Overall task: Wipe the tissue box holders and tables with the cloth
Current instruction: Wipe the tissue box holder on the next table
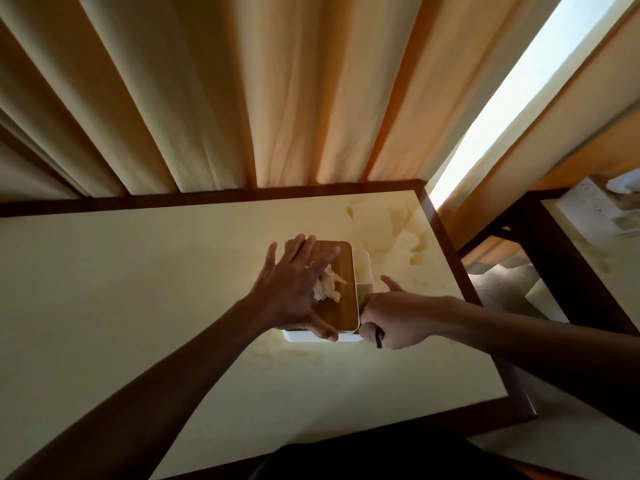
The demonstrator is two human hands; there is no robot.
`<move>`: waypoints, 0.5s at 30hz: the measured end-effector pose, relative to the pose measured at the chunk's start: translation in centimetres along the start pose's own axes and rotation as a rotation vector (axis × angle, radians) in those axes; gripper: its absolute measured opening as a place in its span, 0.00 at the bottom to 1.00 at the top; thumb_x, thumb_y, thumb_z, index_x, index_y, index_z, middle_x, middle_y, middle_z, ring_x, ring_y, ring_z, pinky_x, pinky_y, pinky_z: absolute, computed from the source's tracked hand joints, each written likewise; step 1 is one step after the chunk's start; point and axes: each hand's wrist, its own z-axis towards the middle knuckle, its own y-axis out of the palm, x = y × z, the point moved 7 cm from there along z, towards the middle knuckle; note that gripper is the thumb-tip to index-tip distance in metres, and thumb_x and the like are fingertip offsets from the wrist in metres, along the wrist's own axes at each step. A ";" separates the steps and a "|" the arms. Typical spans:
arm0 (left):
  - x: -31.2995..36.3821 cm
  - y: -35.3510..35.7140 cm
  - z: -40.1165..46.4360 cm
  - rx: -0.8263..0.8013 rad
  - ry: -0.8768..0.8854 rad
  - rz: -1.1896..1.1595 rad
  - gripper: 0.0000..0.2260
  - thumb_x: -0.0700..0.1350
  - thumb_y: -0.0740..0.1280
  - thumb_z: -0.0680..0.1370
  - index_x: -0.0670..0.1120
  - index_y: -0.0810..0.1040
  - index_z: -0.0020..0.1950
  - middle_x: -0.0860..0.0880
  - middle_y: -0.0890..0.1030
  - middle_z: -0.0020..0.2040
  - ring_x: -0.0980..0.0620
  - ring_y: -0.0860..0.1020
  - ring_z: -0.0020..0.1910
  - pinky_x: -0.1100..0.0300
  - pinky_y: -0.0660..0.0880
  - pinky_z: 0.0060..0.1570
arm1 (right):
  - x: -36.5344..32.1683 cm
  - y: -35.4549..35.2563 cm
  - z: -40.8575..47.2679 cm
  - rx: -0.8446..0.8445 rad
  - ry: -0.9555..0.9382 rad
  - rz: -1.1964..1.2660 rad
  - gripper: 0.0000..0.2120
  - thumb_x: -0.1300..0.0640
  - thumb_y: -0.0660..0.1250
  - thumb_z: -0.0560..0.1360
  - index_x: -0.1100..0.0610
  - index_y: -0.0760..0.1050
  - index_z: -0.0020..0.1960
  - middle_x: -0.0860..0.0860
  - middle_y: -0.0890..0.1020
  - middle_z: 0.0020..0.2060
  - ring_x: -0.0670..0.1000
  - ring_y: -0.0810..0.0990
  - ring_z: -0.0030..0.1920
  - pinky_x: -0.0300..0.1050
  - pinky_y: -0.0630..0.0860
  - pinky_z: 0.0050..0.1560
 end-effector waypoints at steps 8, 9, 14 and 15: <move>-0.1 0.3 0.0 -0.020 -0.021 -0.026 0.62 0.81 0.65 0.54 0.60 0.36 0.78 0.46 0.39 0.81 0.43 0.37 0.79 0.29 0.43 0.71 | -0.1 1.1 1.0 0.009 -0.105 -0.173 0.10 0.63 0.67 0.72 0.54 0.77 0.51 0.49 0.83 0.44 0.52 0.81 0.48 0.54 0.74 0.62; -0.2 0.3 0.0 -0.031 -0.021 -0.041 0.62 0.81 0.65 0.54 0.60 0.36 0.77 0.46 0.39 0.81 0.44 0.36 0.79 0.29 0.42 0.71 | 0.0 0.6 0.8 -0.023 -0.121 -0.146 0.10 0.64 0.67 0.72 0.55 0.77 0.52 0.48 0.82 0.43 0.52 0.81 0.47 0.54 0.75 0.61; -0.3 0.5 0.1 -0.027 -0.008 -0.123 0.61 0.82 0.63 0.52 0.65 0.35 0.76 0.48 0.39 0.81 0.44 0.36 0.78 0.28 0.41 0.70 | 0.4 -3.0 0.7 -0.153 -0.161 -0.322 0.14 0.62 0.66 0.75 0.50 0.78 0.59 0.47 0.82 0.52 0.51 0.78 0.58 0.63 0.59 0.74; -0.3 0.5 0.1 -0.026 -0.011 -0.128 0.61 0.82 0.63 0.52 0.65 0.35 0.75 0.48 0.39 0.81 0.45 0.35 0.78 0.28 0.41 0.70 | 0.6 -2.8 0.8 -0.140 -0.152 -0.405 0.14 0.60 0.67 0.75 0.50 0.77 0.59 0.47 0.81 0.54 0.51 0.76 0.61 0.67 0.49 0.75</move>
